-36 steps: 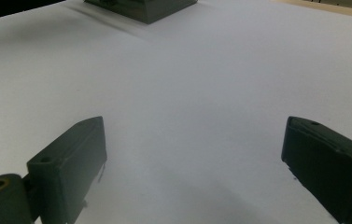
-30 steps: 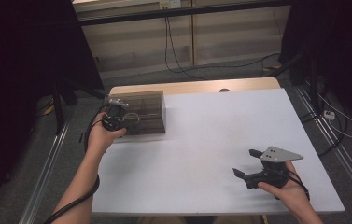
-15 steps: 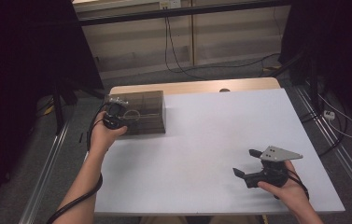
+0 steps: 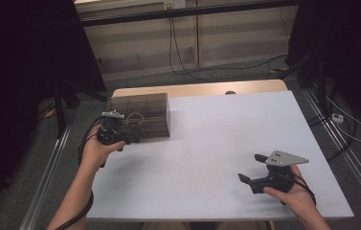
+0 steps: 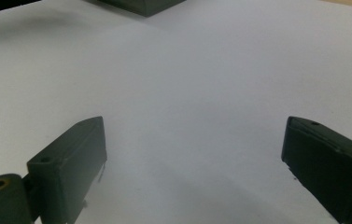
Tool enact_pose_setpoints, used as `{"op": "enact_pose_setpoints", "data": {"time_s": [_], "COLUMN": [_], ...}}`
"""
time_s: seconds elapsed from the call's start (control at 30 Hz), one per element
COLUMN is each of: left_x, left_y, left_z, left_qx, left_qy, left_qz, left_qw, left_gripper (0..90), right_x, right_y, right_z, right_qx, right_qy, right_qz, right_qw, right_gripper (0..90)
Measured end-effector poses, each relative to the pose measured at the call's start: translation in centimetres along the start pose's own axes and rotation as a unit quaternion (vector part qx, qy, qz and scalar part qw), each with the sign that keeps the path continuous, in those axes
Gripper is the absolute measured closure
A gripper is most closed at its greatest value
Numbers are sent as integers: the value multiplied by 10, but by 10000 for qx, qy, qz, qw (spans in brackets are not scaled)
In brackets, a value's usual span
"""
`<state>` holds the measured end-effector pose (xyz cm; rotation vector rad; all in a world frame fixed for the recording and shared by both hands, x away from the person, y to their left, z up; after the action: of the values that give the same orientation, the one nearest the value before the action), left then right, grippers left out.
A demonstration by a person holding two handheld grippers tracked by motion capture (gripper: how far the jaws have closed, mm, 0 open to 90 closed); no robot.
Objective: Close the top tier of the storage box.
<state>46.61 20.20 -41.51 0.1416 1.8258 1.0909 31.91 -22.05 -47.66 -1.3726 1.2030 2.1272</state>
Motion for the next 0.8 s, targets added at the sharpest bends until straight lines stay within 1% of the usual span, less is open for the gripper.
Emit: {"op": "enact_pose_setpoints", "data": {"time_s": [0.07,0.2,0.23,0.3,0.37,0.4,0.43,0.47,0.53,0.63,0.77,0.8], "left_x": [3,10,12,16,19,21,22,24,28,33,41,43], "left_y": [2,4,4,5,4,4,5,6,7,9,8,8], "left_z": [-5,-14,-16,-18,-22,-24,-25,-27,-30,-34,-37,-38], "left_qx": [11,110,122,99,175,178,171,216,267,285,286,290], "left_qy": [-65,-68,-37,-115,-134,-108,-132,-151,-124,-173,-189,-146], "left_qz": [-17,-51,-53,-32,-40,-58,-53,-65,-109,-189,-149,-163], "left_qw": [10000,9999,9999,9999,9998,9998,9998,9996,9995,9993,9993,9993], "left_gripper": [651,586,569,562,545,526,515,507,488,454,400,393], "right_x": [0,0,0,0,0,1,1,1,1,1,2,1], "right_y": [1,2,3,3,3,3,3,3,4,5,5,5], "right_z": [0,-1,0,0,0,0,0,-1,-2,-3,-3,-3], "right_qx": [17,33,32,34,23,30,29,23,36,41,60,59], "right_qy": [4,-16,-16,-16,-14,-9,-11,-12,-16,-22,-35,-44], "right_qz": [0,-15,-27,-23,-14,-4,4,1,0,-19,-14,-21], "right_qw": [10000,10000,10000,10000,10000,10000,10000,10000,10000,10000,10000,10000], "right_gripper": [62,63,63,63,62,63,63,62,62,63,63,62]}}
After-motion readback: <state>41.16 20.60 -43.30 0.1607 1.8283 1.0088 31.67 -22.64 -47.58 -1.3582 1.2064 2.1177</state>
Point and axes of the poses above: each handheld gripper's, and its own axes: y roughly backward along the jaws, x roughly out of its underside, z roughly to its left, the point moved 5 cm from there along -y, roughly forward along the jaws, and after that the axes turned 6 degrees about -y, right-handed, at the moved point
